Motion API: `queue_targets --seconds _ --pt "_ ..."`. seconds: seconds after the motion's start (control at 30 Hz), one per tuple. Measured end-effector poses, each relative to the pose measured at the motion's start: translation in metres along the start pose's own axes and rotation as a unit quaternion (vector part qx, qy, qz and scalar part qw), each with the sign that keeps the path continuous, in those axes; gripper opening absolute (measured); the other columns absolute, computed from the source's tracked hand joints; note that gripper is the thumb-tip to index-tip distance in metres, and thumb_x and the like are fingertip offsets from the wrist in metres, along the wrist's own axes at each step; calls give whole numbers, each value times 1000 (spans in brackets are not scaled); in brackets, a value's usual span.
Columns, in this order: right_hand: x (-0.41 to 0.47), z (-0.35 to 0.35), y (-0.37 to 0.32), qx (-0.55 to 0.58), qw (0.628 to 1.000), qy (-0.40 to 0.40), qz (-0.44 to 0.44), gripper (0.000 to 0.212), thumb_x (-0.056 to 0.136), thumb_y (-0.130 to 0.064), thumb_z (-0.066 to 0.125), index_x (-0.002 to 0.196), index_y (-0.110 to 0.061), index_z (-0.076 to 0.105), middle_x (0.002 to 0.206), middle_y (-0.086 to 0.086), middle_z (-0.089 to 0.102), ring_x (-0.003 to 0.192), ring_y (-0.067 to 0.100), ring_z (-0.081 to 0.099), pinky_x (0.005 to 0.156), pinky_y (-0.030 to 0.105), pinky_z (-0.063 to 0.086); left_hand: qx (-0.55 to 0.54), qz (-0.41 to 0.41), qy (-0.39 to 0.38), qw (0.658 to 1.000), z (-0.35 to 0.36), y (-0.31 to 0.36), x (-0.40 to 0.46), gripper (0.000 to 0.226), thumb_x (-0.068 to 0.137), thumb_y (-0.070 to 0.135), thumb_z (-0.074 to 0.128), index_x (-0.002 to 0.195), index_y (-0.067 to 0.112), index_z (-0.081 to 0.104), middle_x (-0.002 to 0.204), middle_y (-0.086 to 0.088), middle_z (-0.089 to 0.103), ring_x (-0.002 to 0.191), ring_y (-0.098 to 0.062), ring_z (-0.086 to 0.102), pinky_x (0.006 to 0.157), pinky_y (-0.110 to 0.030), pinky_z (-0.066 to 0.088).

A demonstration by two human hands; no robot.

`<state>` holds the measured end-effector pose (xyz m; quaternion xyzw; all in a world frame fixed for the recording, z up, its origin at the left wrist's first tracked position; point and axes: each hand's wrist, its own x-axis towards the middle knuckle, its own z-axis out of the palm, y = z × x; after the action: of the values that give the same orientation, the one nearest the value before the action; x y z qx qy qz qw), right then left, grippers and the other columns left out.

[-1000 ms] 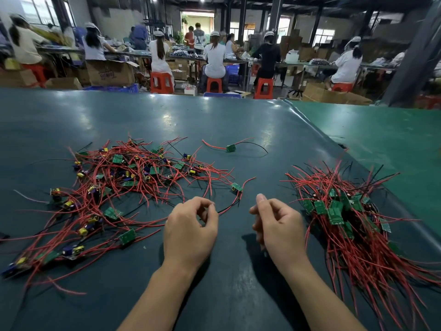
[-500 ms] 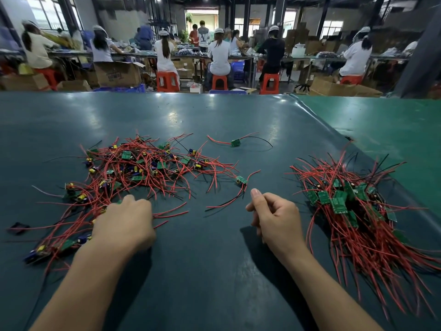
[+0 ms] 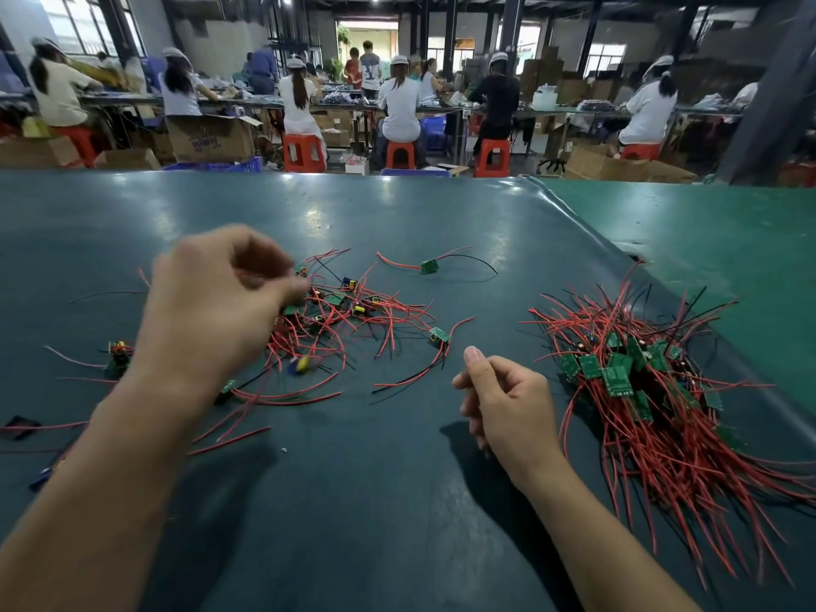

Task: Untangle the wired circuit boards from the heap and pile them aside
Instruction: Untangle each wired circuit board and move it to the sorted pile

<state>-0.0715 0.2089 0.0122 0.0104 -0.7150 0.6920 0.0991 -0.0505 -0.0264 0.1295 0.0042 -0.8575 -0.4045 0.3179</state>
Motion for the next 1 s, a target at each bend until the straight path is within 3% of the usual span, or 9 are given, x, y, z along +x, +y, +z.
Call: queue_targets --seconds 0.1,0.23,0.33,0.4,0.53,0.67,0.73,0.87,1.0 --pt "-2 -2 -6 86 991 -85 58 41 92 -42 59 70 -9 69 56 8 57 37 16 44 36 20 32 -267 -4 50 962 23 25 2 21 72 7 83 81 19 68 72 5 73 66 -9 72 64 -18 57" --pt "-3 2 -12 172 966 -165 102 40 82 -48 60 90 -12 74 67 8 62 38 15 46 35 17 32 -503 -97 -7 859 76 27 -20 28 64 7 76 89 12 63 74 2 71 73 -18 69 68 -26 58" --pt "3 1 -12 200 973 -95 71 23 89 -28 60 93 -9 71 69 7 63 38 13 48 34 16 32 -531 -158 -64 830 108 6 -43 30 63 7 72 91 11 64 78 -1 71 82 -24 66 77 -35 59" --pt "5 -2 -12 178 981 -55 61 18 94 -16 59 83 -12 73 69 8 64 40 13 49 34 17 33 -526 -190 -90 824 121 -10 -53 29 64 4 69 93 9 64 83 -3 73 85 -22 65 78 -30 58" --pt "6 -4 -11 127 987 -51 86 22 95 -16 60 79 -16 75 65 4 63 41 11 48 36 17 31 -543 -224 -128 799 128 -23 -60 30 67 6 69 97 5 66 85 -7 74 79 -16 69 71 -23 58" --pt "5 -3 -12 124 988 -59 75 22 92 -5 61 82 -18 76 67 4 64 47 10 51 39 17 37 -484 -224 -123 837 131 -24 -67 25 67 23 74 89 11 72 80 -7 73 70 -14 67 64 -22 55" --pt "3 -3 -14 109 990 -55 69 21 91 -4 62 84 -18 76 68 2 65 50 9 52 41 17 37 -479 -239 -118 836 131 -24 -67 26 69 19 73 93 9 72 86 -12 75 72 -15 68 64 -22 54" --pt "5 -4 -14 124 990 -6 73 19 91 -3 62 87 -17 74 66 0 64 46 9 50 37 19 34 -587 -307 -117 740 129 -26 -61 25 70 4 68 95 5 74 92 -15 75 77 -18 72 71 -24 58" --pt "7 -6 -13 202 972 1 118 11 90 -4 62 93 -12 70 64 2 63 44 10 51 35 18 33 -649 -322 -125 678 126 -23 -61 23 68 -4 65 87 4 77 90 -16 73 81 -21 72 75 -25 59"
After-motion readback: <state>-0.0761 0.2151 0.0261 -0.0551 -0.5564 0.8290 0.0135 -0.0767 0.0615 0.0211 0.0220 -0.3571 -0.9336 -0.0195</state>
